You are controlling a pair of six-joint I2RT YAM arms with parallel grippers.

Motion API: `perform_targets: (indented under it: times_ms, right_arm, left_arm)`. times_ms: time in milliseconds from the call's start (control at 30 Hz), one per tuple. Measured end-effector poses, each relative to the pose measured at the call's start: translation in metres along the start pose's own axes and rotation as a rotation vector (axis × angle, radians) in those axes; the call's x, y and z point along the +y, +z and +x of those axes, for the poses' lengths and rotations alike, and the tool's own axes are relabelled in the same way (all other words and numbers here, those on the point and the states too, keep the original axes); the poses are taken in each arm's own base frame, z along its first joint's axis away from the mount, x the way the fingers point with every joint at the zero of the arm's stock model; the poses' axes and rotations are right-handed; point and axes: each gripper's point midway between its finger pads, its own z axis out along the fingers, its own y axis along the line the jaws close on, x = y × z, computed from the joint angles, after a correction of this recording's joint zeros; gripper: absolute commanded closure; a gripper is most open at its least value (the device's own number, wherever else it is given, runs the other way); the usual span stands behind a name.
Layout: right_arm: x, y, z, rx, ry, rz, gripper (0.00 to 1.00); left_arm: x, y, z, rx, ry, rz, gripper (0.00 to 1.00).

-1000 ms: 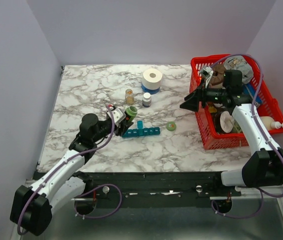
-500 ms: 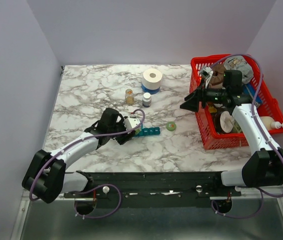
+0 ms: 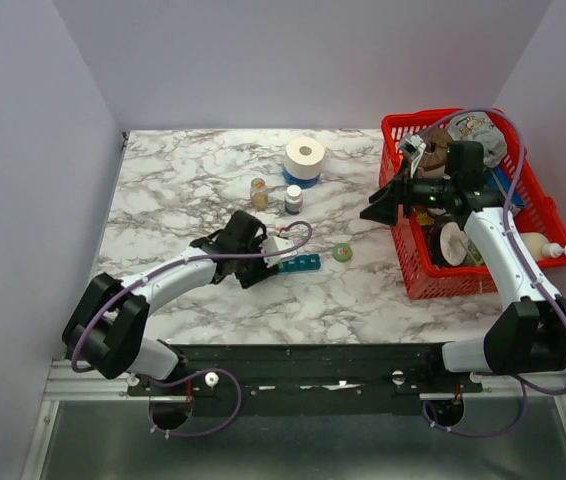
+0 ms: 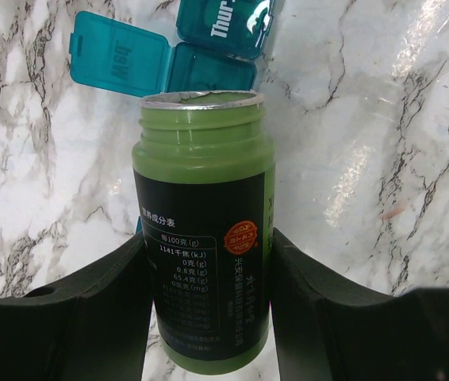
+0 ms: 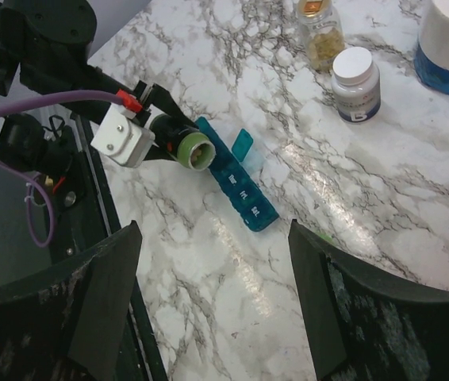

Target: Sort the pills into containers

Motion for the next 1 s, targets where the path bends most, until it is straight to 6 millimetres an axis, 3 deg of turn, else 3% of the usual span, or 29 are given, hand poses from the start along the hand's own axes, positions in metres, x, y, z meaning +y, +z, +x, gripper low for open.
perform_targets:
  times_ms: [500, 1000]
  right_arm:
    - [0.000, -0.002, 0.000, -0.002, 0.006, -0.002, 0.16]
    - [0.000, -0.004, 0.000, -0.007, 0.010, -0.008, 0.16]
  left_arm:
    - [0.002, 0.003, 0.005, 0.202, 0.045, -0.005, 1.00]
    - [0.012, -0.001, -0.010, 0.349, 0.093, -0.050, 1.00]
